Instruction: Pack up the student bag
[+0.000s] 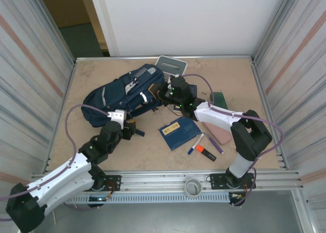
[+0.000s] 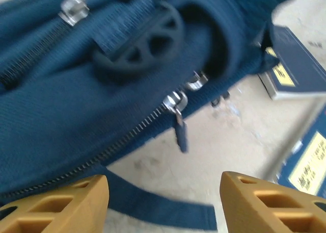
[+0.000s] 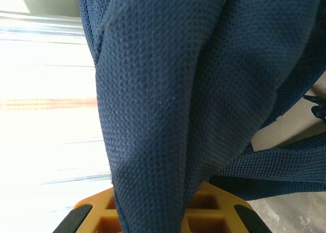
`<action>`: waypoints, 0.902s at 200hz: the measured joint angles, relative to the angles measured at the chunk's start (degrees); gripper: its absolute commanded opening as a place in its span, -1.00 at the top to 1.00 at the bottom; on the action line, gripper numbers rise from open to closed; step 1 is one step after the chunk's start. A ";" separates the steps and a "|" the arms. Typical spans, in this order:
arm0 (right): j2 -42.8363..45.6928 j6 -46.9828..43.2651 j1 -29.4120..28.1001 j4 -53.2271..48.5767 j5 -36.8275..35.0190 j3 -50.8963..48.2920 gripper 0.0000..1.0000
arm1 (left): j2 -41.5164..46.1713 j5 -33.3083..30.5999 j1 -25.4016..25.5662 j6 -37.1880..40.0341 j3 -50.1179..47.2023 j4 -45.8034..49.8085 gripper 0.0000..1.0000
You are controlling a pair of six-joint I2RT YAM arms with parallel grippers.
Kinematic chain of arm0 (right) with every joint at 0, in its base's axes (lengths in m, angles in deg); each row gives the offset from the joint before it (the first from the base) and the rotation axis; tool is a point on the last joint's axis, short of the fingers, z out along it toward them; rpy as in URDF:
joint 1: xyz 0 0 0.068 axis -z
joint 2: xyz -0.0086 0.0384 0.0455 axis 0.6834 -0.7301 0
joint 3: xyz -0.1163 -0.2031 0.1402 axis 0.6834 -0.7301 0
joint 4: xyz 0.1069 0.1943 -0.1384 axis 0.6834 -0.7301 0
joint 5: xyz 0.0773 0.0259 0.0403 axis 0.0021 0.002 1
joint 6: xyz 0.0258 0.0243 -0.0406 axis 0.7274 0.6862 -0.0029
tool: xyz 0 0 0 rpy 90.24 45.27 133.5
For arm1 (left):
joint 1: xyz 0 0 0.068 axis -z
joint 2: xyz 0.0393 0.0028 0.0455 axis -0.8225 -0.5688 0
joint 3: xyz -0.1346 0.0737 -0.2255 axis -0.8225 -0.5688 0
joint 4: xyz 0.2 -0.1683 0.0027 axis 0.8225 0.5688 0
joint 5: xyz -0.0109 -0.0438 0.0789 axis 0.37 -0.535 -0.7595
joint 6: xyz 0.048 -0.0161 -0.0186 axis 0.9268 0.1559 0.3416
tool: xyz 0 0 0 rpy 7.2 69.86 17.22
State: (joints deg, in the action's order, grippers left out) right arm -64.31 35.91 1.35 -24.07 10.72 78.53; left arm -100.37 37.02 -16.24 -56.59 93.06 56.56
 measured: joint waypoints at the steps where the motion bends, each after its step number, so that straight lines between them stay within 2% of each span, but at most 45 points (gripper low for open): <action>1: 0.00 0.00 -0.02 -0.04 -0.04 0.00 0.99 | -0.07 0.07 -0.15 0.04 -0.02 -0.17 -0.18; 38: 0.00 0.15 -0.31 -0.31 -0.81 0.63 0.99 | -4.46 1.95 -4.63 1.55 -0.26 -7.13 0.02; 106: -0.63 0.42 -0.79 -0.57 -1.09 2.10 1.00 | -13.75 4.37 -5.42 4.28 -0.24 -16.11 0.42; 128: -0.70 0.44 -0.76 -0.59 -1.09 2.16 1.00 | -14.67 4.83 -6.47 4.39 -0.24 -17.14 0.63; 151: -0.70 0.42 -0.74 -0.70 -1.07 2.16 1.00 | -13.64 5.84 -8.35 4.39 -0.24 -17.68 1.00; 180: -0.44 0.37 -0.28 -0.94 -0.90 1.31 0.99 | -10.05 8.33 -10.45 4.11 -0.26 -17.16 1.00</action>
State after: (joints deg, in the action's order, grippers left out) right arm -64.75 36.28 1.06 -25.01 9.82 79.84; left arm -110.43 45.35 -26.69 -52.48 92.80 39.40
